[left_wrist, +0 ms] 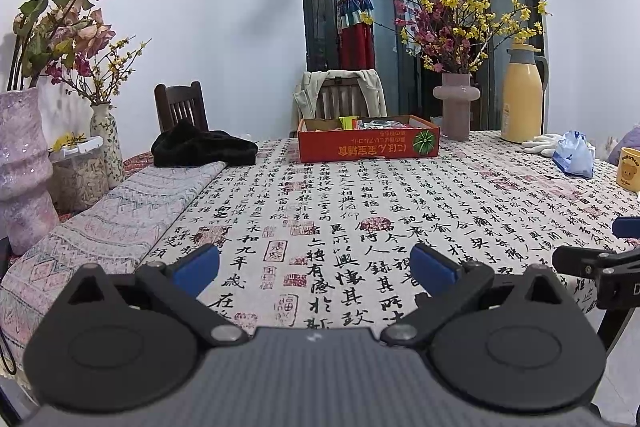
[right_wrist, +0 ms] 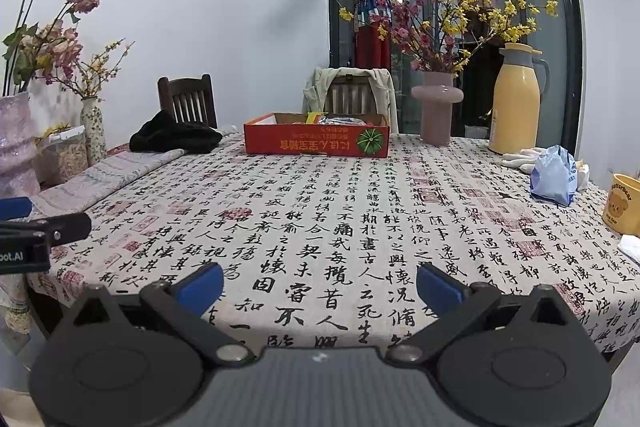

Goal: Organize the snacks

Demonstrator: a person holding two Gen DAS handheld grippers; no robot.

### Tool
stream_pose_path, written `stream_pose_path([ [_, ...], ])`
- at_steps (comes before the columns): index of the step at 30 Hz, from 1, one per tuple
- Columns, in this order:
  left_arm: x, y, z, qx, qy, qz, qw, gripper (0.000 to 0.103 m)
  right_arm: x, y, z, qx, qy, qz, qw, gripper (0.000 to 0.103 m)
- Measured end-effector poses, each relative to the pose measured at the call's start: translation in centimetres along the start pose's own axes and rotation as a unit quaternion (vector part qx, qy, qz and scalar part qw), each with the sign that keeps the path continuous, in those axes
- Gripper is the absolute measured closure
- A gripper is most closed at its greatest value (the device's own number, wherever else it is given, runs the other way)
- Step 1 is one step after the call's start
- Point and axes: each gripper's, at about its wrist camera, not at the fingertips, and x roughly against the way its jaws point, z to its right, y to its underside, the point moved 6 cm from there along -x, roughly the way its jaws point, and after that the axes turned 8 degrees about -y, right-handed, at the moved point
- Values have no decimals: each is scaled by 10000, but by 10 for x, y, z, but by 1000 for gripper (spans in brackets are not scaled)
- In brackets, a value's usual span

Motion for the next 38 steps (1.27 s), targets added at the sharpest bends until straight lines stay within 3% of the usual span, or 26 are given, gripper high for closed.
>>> stream_pose_path([
  [38, 1, 0, 0, 16, 27, 23, 10000, 0, -1, 0, 4, -45, 19, 0, 10000, 0],
])
